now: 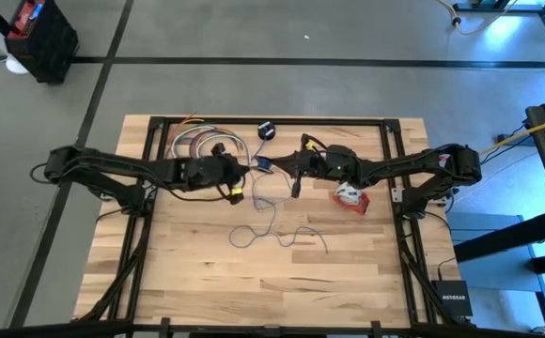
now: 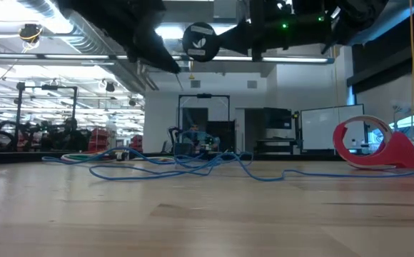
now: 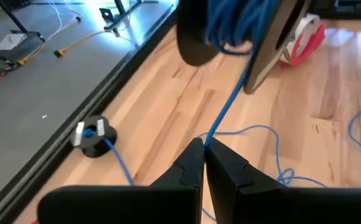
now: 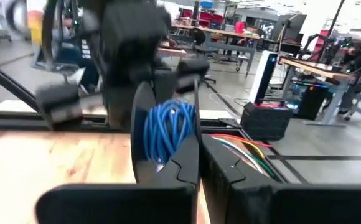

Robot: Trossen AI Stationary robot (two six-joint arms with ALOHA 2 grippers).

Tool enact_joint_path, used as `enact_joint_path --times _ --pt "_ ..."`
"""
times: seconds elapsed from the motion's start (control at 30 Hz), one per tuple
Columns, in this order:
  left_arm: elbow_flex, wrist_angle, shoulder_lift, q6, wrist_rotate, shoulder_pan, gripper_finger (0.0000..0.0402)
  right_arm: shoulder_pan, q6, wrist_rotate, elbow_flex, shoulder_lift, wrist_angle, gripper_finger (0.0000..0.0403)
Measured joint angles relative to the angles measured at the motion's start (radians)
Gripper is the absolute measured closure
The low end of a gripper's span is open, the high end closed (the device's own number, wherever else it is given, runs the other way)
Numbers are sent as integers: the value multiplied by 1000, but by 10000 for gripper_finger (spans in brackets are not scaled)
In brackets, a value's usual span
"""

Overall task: Coil cords
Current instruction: Coil the blue wire onto the spool

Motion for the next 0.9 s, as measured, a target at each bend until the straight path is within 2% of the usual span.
enact_joint_path --times 0.17,0.3,0.7,0.8,0.9 --pt "-26 192 98 26 0 0 396 0 88 -3 -1 0 49 393" --pt "-27 274 149 56 -1 0 396 0 91 -3 -1 0 47 393" --pt "-27 278 146 67 -3 0 394 0 49 -5 1 -2 18 397" --pt "-27 278 146 76 -4 0 374 0 34 -6 1 -2 19 398" --pt "-27 280 146 87 -3 -2 337 0 34 -6 1 -2 18 398"
